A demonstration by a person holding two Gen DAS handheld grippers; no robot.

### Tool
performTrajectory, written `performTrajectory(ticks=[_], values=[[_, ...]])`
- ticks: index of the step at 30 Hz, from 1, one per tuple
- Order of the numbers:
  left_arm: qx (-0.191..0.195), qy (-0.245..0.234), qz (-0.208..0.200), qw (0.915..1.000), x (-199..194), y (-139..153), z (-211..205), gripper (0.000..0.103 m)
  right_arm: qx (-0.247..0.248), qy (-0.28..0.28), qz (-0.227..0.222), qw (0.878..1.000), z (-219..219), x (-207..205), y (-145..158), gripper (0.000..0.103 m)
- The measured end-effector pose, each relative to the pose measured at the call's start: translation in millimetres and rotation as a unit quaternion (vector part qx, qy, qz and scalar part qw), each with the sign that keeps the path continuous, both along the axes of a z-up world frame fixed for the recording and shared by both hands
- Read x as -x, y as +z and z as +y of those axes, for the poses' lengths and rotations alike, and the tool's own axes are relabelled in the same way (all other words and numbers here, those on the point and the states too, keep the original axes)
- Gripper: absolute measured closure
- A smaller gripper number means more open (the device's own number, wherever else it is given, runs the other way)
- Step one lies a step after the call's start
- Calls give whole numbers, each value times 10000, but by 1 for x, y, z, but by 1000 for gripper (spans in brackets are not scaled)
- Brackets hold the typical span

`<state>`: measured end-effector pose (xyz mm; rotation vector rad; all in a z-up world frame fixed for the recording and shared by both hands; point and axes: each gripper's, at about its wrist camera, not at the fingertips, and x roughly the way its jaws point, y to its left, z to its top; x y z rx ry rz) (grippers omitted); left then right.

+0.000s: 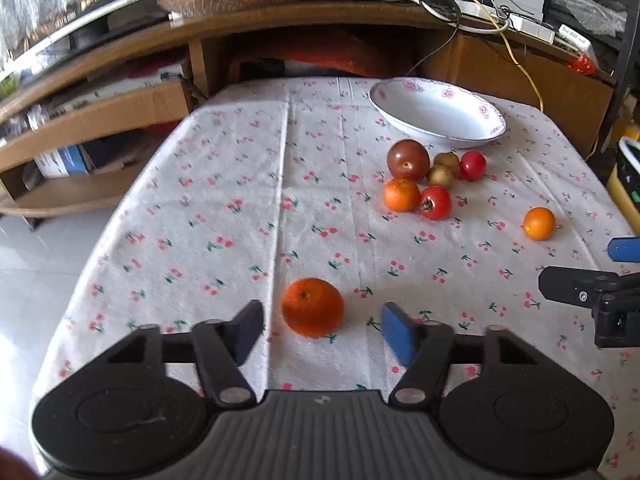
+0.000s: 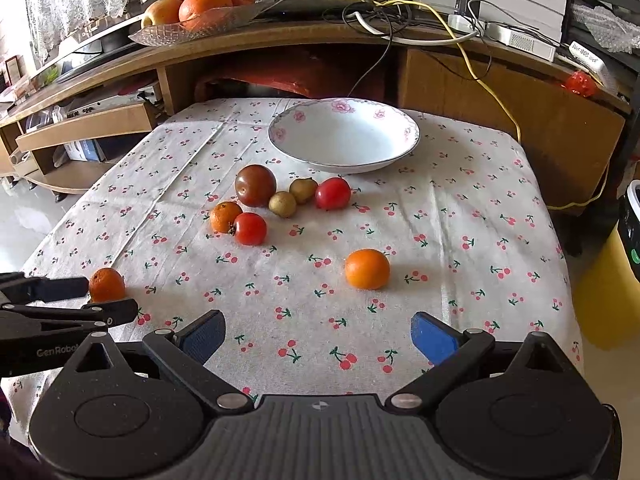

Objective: Organize fruits
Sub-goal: 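Grasp a tangerine with the left gripper while the right gripper grasps another tangerine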

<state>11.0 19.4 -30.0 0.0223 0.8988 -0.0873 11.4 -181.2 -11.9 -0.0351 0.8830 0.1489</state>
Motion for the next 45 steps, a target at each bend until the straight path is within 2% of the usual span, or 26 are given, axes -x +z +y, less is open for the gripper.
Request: performTrajectory(ticks=[3,12,16,18,28,34,36,38,40,42,45], values=[[-24,30,120,9999,-3,-5,0,45,-3,-11,9,10000,-1,0,-1,10],[-26,44,61,10000,-8,-6,2,55,-50,-14,73,10000,-7,-3,-4,16],[-114,-112,53,9999,-7,-6,-3,58,-123,-164,91,9997,-17,-7,-4,17],[-3,-250,3,9997,-6,-5,-5,60,-121,-252,92,9996,-22,-10,-5,17],[82,-727,9,9973,-13,-1,-30,61,98,-359,-86,9993,-30,-27,-11,20],[140,-904,21,9958,-22,0,-43,61,117,-313,1,9994,-31,-45,-21,34],[168,-904,43,9958,-25,0,-44,61,92,-316,78,9994,-32,-49,-24,44],[182,-912,64,9956,-29,0,-45,61,38,-336,182,9993,-34,-53,-29,51],[183,-941,74,9954,-32,-2,-48,61,10,-332,222,9992,-34,-55,-32,52],[180,-968,107,9951,-34,-3,-50,61,-9,-248,195,9995,-33,-57,-32,63],[154,-993,123,9949,-37,-5,-53,61,-70,-137,205,9997,-30,-58,-32,71]])
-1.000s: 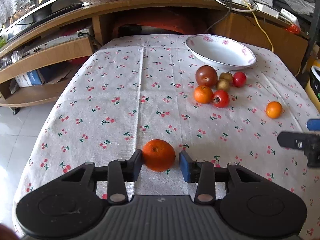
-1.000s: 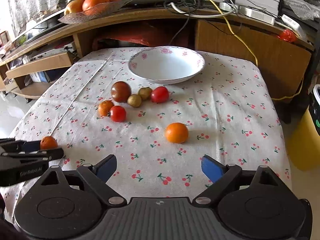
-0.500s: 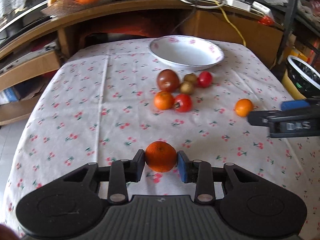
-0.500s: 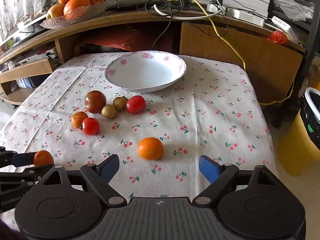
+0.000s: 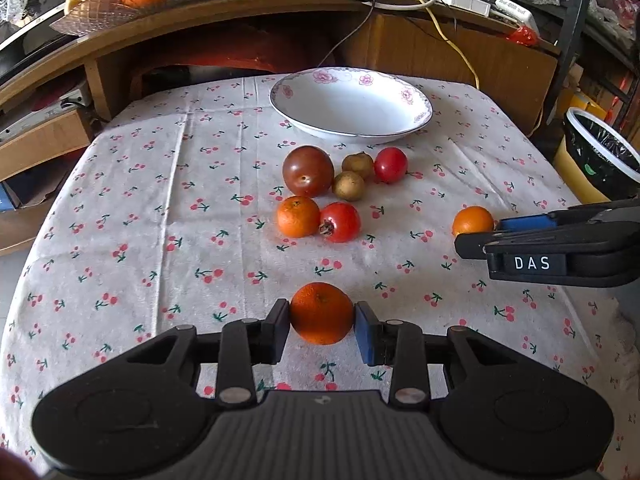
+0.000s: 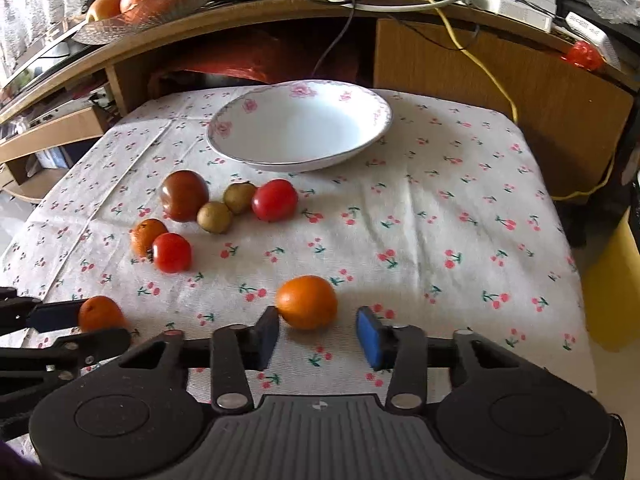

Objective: Organize fruits
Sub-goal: 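Grasp a tangerine with the left gripper while the right gripper grasps another tangerine, then carry both tangerines over the white bowl and open both grippers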

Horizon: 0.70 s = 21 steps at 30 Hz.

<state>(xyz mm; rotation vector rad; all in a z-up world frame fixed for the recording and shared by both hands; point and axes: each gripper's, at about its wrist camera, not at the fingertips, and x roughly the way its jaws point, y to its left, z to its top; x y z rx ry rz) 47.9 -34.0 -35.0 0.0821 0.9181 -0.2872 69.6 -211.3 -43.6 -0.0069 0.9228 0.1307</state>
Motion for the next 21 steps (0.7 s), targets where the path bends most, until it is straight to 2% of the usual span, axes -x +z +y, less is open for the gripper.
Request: performTrajectory(ticks=[2,9,21], values=[[-19,-18,-6,10000,-2,0,-1,61,32,82,-27,10000,3,0,1,77],[-15,-100,16,9999,-8,3,-7,61,-183,53,40,9998,-2,-2,5,77],[86,-229,-177,9995,-26,24,-18,61,-466,118,-73,9988,1,-2,30,77]])
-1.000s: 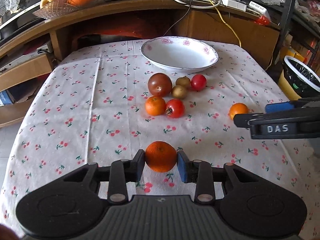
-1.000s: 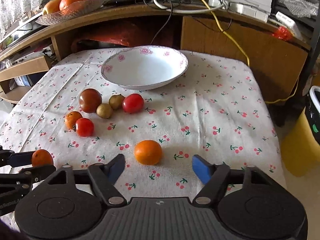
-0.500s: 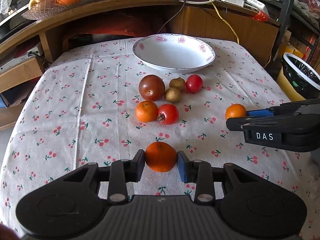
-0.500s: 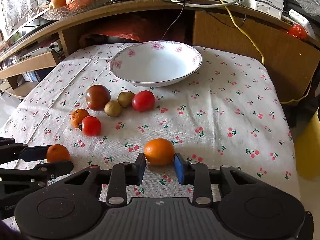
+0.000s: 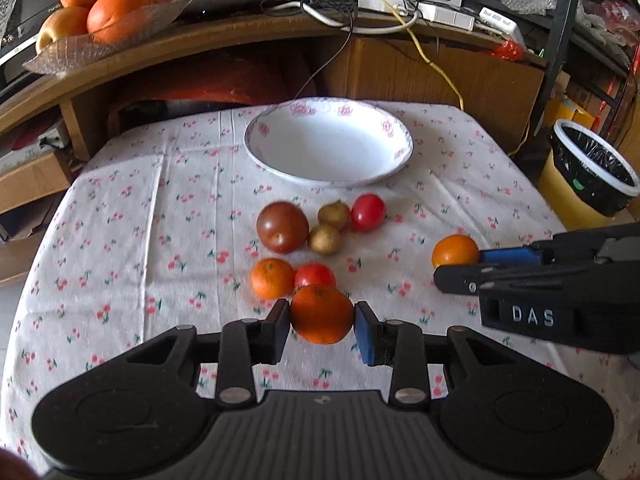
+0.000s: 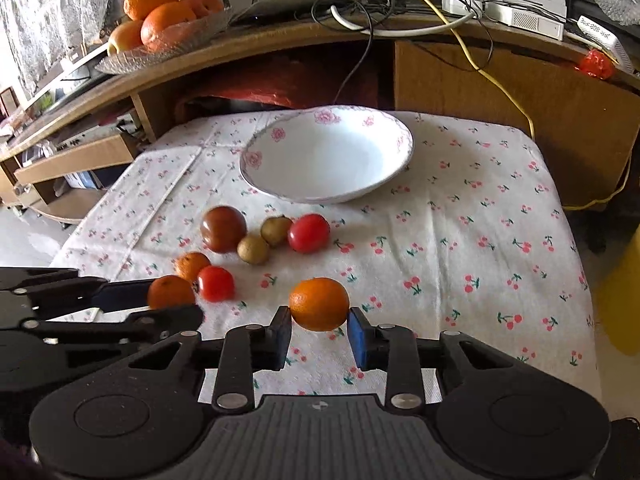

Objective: Organize fruits
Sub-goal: 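Carry both tangerines over the white bowl and open both grippers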

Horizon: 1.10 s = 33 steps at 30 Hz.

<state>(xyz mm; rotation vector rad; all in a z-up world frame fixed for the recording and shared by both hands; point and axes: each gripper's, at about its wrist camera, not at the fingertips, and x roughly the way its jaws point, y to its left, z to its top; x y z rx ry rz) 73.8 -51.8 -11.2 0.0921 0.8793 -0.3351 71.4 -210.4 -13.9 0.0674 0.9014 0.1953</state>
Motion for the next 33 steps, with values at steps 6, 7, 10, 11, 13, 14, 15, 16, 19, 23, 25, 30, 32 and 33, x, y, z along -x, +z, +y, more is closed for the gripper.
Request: performTrajectory(ticks=[6,7,10,11,13,14,15,16,19,23,25,30,32,33], values=[[60,-47,-73,9999,-18,10,-7,61,-42,32,-107,9999,2,-10,14,77],[62,-51,-83,9999,-20,11,-8,61,-45,12,-114,9999,1,-12,16,77],[66,-34,-112,9999,-33,15,-12,61,-99,-46,-115,9999,-3,-22,20,77],[83,-26,-112,9999,-38,16,-13,61,-113,-66,-112,9999,-4,-26,21,77],[84,-24,-117,9999,-49,18,-15,61,-98,-80,-130,9998,-6,-34,24,77],[84,-24,-127,9999,-54,19,-16,61,-86,-89,-156,9998,-7,-39,25,77],[89,-15,-145,9999,-60,21,-18,61,-72,-94,-177,9998,-8,-44,27,77],[81,-12,-160,9998,-64,22,-19,61,-66,-95,-183,9998,-9,-48,27,77],[20,-24,-204,9998,-79,23,-24,61,-79,-115,-171,9998,-12,-64,26,77],[-28,-4,-185,9998,-98,19,-28,62,-109,-140,-126,9998,-15,-82,20,76],[-33,13,-160,9999,-106,15,-30,62,-142,-149,-92,9997,-15,-89,17,76],[-33,73,-93,9999,-120,9,-29,62,-146,-93,-68,9998,-14,-102,9,76],[-97,38,-91,9999,-123,6,-30,63,-131,-28,-30,9999,-14,-106,5,76],[-125,26,-77,9999,-125,3,-30,63,-144,-33,-13,9999,-14,-108,3,76]])
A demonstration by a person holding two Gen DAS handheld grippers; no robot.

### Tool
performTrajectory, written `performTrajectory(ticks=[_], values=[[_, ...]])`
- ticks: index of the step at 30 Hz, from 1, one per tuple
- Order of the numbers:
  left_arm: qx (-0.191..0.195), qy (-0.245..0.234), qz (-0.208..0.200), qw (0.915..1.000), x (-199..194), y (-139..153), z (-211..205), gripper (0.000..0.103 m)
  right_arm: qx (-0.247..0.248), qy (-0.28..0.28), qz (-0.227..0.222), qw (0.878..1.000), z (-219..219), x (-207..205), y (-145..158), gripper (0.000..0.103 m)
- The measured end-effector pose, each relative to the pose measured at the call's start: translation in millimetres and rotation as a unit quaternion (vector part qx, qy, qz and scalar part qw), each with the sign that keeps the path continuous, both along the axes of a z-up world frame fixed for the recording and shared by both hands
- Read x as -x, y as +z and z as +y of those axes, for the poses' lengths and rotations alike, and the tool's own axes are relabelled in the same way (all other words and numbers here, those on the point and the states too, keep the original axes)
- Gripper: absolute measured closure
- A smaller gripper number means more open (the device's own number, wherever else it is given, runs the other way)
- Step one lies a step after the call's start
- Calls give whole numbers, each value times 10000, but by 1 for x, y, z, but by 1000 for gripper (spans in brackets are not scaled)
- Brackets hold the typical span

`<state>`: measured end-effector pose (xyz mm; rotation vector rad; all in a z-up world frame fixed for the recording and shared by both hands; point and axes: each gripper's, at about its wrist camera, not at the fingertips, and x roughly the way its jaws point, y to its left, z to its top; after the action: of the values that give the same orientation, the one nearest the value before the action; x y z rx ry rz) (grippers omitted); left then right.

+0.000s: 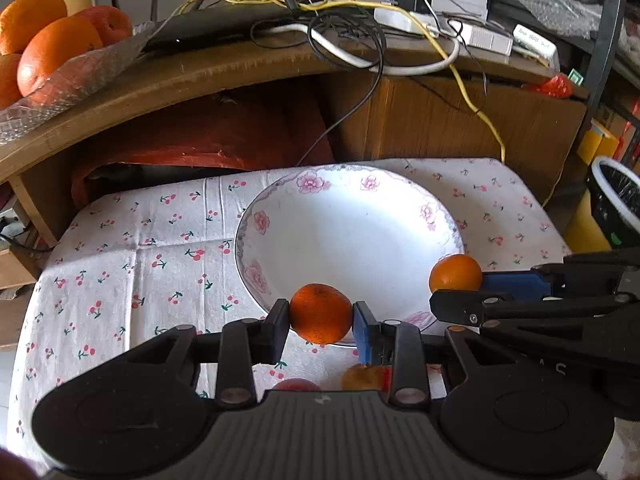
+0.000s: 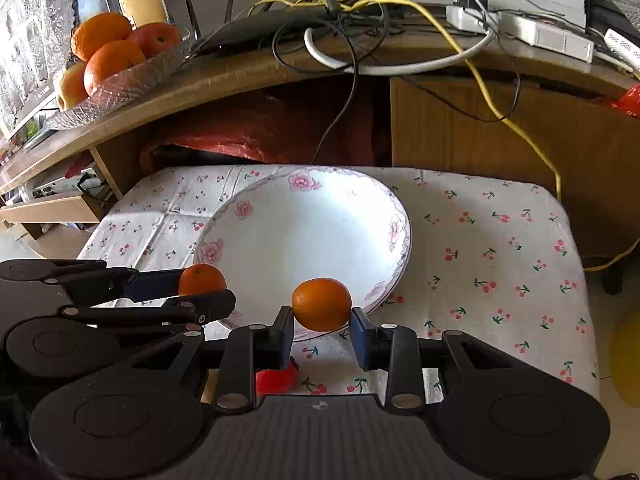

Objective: Organize fruits
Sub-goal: 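Carry both tangerines over the white bowl and open both grippers, then grasp a tangerine with the left gripper while the right gripper grasps a red tomato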

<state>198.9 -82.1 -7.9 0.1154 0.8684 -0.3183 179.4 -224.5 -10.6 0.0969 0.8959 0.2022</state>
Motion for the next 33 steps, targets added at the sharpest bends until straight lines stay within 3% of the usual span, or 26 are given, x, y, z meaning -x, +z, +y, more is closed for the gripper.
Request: performTrajectory(ticks=[33], values=[[-86,71,-2,9999,-15,-9,2,56,126,58,-132,9998,1,-10,-5,70]])
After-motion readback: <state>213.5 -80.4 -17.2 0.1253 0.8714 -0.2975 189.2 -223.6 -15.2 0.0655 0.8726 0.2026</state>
